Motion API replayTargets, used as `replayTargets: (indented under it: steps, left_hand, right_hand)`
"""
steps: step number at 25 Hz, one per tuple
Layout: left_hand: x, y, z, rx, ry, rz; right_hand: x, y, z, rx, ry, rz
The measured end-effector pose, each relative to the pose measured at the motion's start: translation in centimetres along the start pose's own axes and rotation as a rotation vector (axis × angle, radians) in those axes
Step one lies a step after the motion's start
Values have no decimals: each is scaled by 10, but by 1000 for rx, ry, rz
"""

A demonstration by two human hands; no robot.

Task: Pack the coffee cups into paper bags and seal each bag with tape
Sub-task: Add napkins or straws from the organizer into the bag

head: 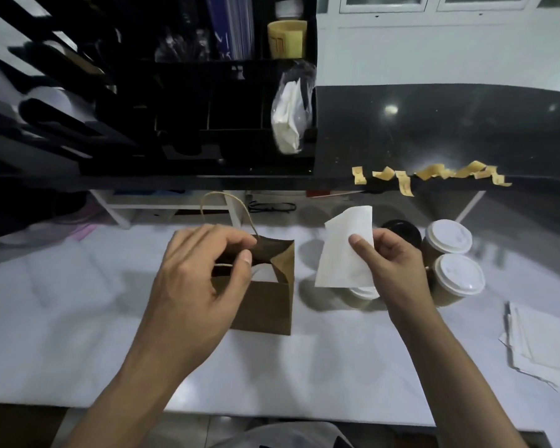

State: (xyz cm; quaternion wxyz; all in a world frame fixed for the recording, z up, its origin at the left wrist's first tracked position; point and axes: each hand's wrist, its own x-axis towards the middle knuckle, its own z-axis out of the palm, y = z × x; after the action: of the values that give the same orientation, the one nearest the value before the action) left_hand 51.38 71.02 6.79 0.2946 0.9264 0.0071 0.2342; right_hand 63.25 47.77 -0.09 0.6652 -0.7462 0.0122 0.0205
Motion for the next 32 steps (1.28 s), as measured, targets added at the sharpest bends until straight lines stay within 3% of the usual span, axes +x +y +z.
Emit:
replayTargets:
  steps: [5,11,17,22,28,32]
  left_hand:
    - [10,-40,-20,-58,39,-124]
    - [24,-102,-23,4,-64,-247]
    - [33,-142,-9,160,-261,-6]
    - [36,-166,-2,140,-423,19]
    - [40,-178,0,83,-554,-24]
    - [37,-180,1,24,-549,-51]
  right_hand:
    - [-4,-11,30,5,68,-9]
    - [-10,-16,60,-31,123,-10]
    - [-21,-25,89,-132,172,-181]
    - [-28,-22,118,-405,146,-419]
    - [-14,-14,139,-889,-169,-771]
    - [0,-11,159,-1057,-435,-847]
